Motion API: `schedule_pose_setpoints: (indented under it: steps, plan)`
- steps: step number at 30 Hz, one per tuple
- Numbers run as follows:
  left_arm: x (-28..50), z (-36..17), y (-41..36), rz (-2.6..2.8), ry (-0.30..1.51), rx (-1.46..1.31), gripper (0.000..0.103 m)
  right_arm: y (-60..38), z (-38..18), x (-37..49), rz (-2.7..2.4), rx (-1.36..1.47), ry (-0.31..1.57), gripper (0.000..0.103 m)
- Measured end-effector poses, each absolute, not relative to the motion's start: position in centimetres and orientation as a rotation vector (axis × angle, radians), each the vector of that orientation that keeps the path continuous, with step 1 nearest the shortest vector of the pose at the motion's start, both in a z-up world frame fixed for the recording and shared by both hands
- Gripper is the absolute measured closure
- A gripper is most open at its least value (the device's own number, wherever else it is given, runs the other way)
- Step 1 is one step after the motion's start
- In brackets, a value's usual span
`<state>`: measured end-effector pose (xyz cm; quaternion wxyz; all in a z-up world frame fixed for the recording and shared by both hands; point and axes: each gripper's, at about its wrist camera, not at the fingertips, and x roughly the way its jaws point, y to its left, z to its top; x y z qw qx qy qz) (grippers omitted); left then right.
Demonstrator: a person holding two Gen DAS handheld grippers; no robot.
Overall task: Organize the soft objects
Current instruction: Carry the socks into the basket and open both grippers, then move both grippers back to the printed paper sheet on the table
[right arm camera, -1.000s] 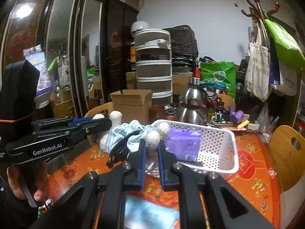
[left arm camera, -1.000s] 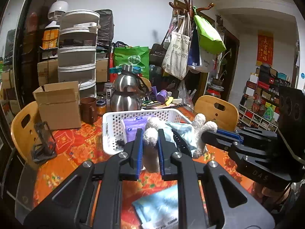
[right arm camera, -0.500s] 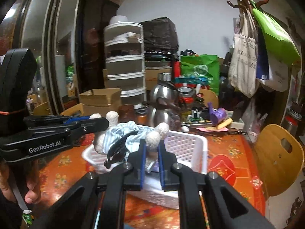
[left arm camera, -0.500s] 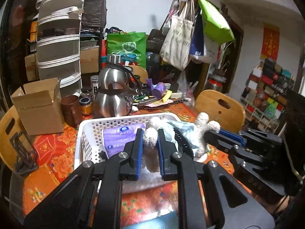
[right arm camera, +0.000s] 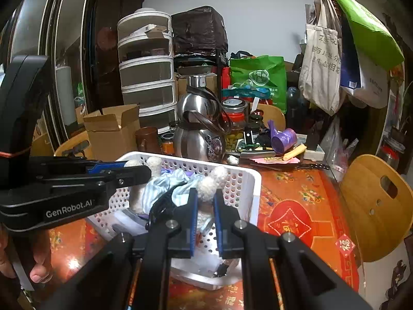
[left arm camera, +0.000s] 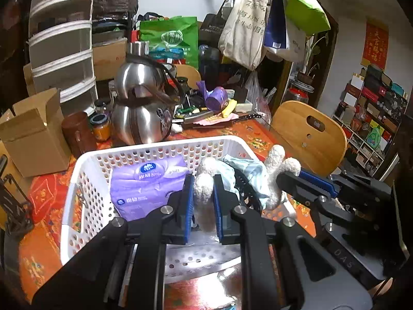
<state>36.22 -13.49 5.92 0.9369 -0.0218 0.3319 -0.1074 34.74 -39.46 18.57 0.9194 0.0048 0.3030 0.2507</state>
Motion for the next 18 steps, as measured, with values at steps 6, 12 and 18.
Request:
schedule_pose_setpoints:
  steps: [6, 12, 18]
  plan:
    - [35.7, 4.6, -11.9, -0.143, 0.644, -0.051, 0.006, -39.6, 16.9, 35.1, 0.455, -0.011, 0.652, 0.019]
    - [34.9, 3.9, -10.5, -0.148, 0.662, -0.041, 0.006, -40.6, 15.9, 35.3, 0.431, 0.038, 0.69, 0.019]
    - [33.8, 2.3, -8.6, -0.146, 0.695, -0.071, 0.006, -39.9, 15.5, 34.4, 0.427, 0.008, 0.703, 0.019]
